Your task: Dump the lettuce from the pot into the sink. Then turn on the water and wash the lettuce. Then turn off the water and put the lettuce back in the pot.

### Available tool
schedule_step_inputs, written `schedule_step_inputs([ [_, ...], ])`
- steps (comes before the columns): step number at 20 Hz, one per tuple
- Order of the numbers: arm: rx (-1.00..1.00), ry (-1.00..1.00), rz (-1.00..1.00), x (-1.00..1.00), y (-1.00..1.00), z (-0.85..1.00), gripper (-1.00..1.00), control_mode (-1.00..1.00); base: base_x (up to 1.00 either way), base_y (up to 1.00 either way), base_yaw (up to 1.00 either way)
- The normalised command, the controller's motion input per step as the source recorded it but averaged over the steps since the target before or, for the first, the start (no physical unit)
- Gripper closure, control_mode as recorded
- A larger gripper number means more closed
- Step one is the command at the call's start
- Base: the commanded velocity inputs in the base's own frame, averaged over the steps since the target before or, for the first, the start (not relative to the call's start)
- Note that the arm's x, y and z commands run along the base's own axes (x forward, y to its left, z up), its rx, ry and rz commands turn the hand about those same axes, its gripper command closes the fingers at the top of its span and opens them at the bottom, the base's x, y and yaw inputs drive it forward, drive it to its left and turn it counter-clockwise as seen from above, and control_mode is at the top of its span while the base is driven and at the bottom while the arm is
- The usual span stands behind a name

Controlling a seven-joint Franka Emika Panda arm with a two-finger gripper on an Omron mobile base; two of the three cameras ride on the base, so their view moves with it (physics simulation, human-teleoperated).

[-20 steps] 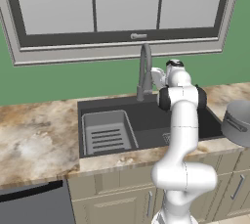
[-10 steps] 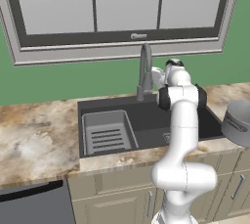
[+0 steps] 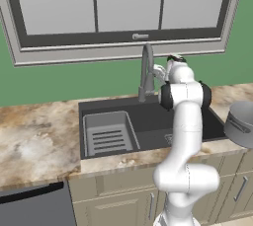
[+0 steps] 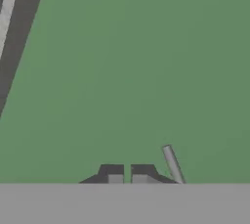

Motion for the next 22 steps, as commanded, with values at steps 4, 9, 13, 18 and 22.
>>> schedule_step_inputs([
  [4, -0.13, 0.00, -0.10, -0.01, 0.00, 0.25, -1.00, -1.00, 0.00, 0.00, 0.00],
  [9, -0.13, 0.00, -0.13, -0.19, -0.20, 0.34, -1.00, -1.00, 0.00, 0.00, 0.00],
  [13, -0.12, 0.00, -0.14, -0.38, -0.72, 0.39, -1.00, -1.00, 0.00, 0.00, 0.00],
  [18, -0.04, 0.11, -0.07, -0.46, -0.70, 0.21, -1.00, -1.00, 0.00, 0.00, 0.00],
  [22, -0.01, 0.27, -0.04, -0.76, -0.57, 0.03, -1.00, -1.00, 0.00, 0.00, 0.00],
])
